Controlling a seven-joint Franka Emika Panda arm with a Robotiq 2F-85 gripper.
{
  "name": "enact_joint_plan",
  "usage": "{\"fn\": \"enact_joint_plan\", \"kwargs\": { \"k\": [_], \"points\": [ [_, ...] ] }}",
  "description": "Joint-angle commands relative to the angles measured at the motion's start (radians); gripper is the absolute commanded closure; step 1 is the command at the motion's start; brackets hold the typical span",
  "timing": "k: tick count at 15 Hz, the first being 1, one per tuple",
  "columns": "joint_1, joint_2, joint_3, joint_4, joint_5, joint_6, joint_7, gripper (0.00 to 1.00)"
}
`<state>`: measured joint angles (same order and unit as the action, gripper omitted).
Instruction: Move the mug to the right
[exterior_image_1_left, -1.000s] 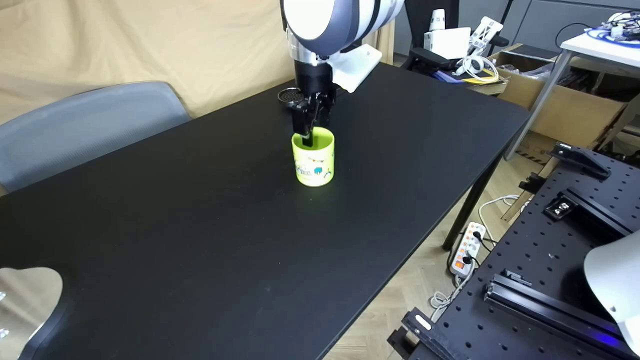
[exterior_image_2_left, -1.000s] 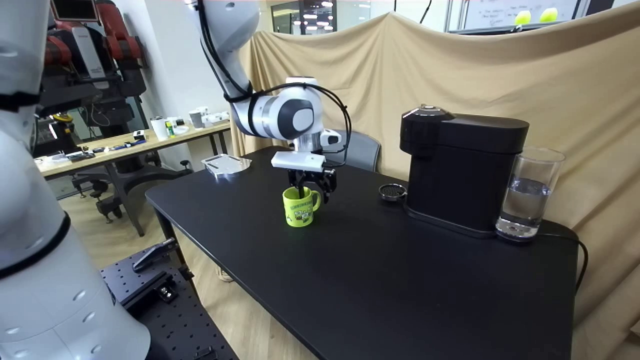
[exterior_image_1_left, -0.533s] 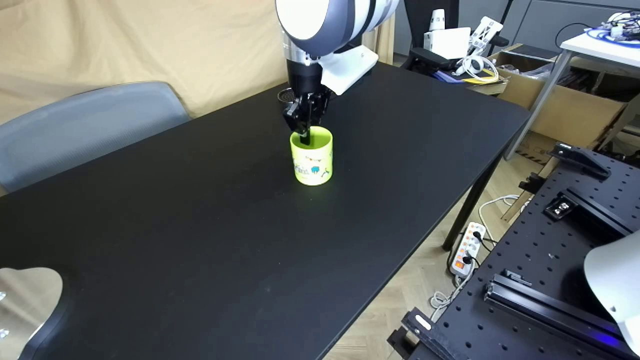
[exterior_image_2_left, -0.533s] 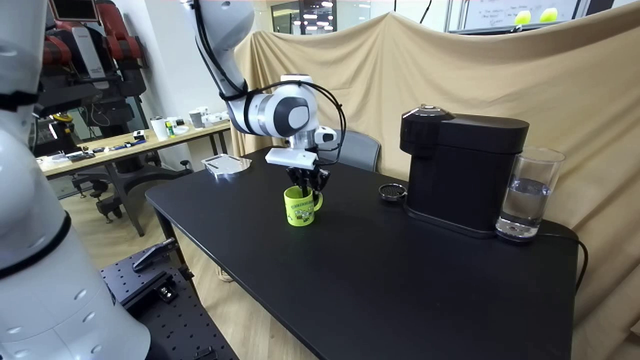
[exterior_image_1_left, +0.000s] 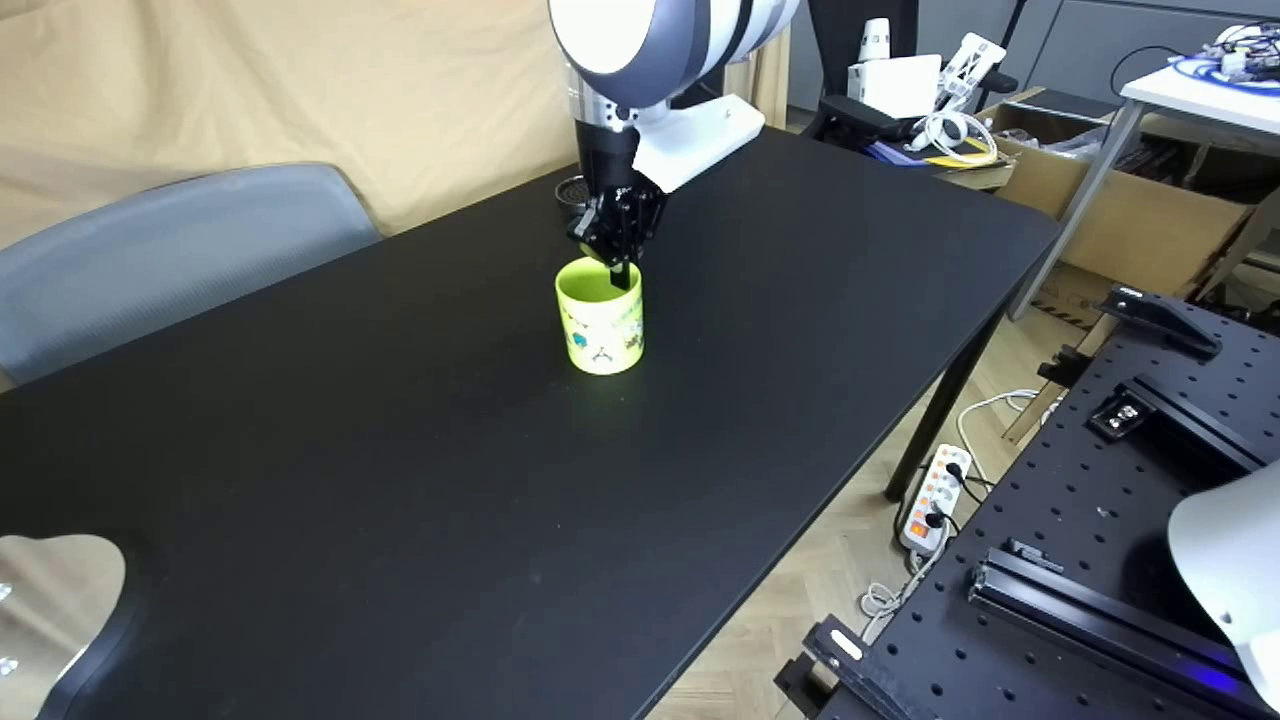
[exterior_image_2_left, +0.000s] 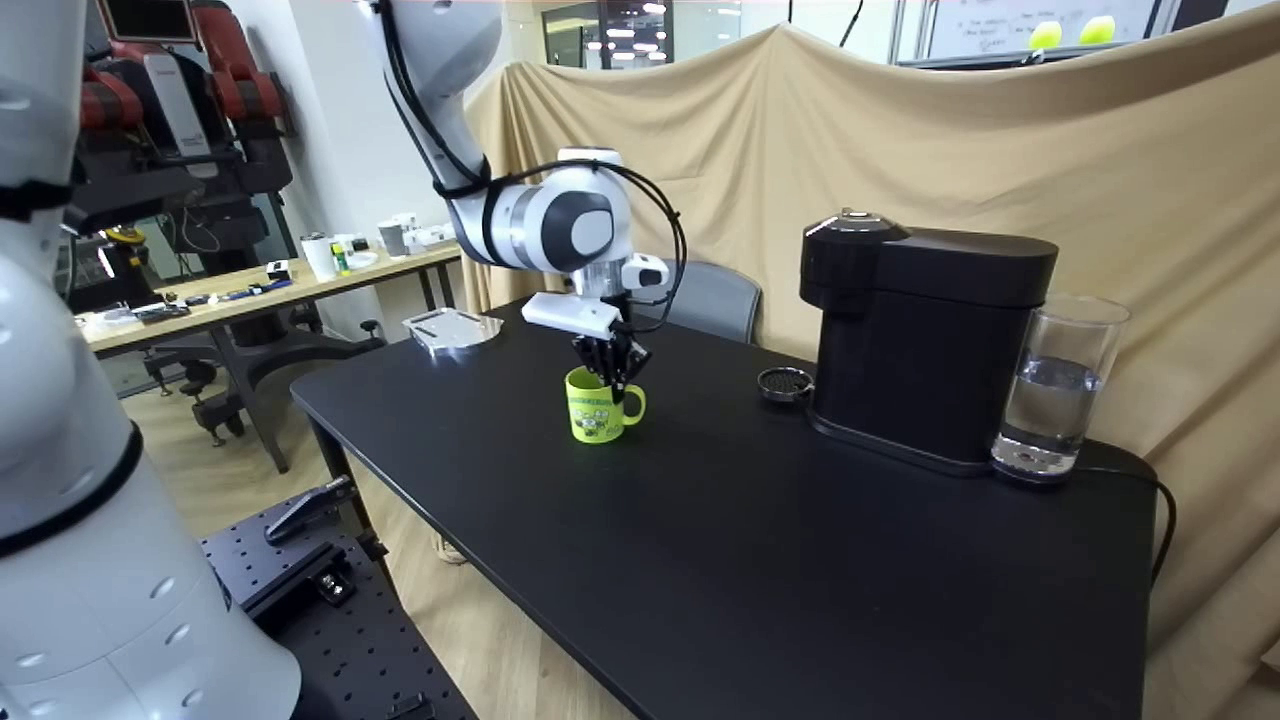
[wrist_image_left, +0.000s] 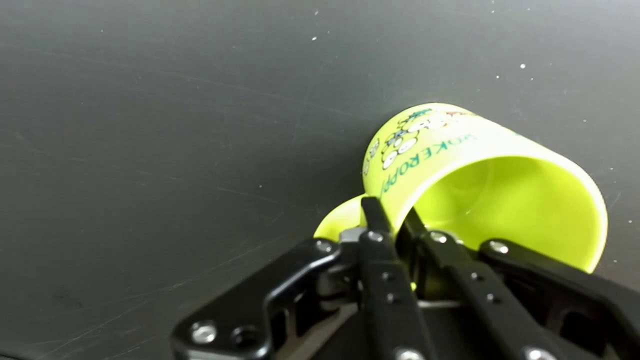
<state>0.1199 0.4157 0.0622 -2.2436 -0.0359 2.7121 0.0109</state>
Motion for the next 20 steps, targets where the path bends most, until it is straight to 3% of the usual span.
{"fn": "enact_joint_plan", "kwargs": {
  "k": [1,5,10,20],
  "points": [
    [0.001,-0.046,-0.007,-0.015,-0.001,-0.048,0.026,0.98],
    [0.009,-0.098,-0.06,-0.031,-0.051,-0.08,0.057,0.98],
    [-0.015,-0.174,-0.149,-0.081,-0.116,-0.036,0.117,0.98],
    [-0.142,-0.176,-0.274,-0.168,-0.11,0.115,0.151,0.98]
  ]
}}
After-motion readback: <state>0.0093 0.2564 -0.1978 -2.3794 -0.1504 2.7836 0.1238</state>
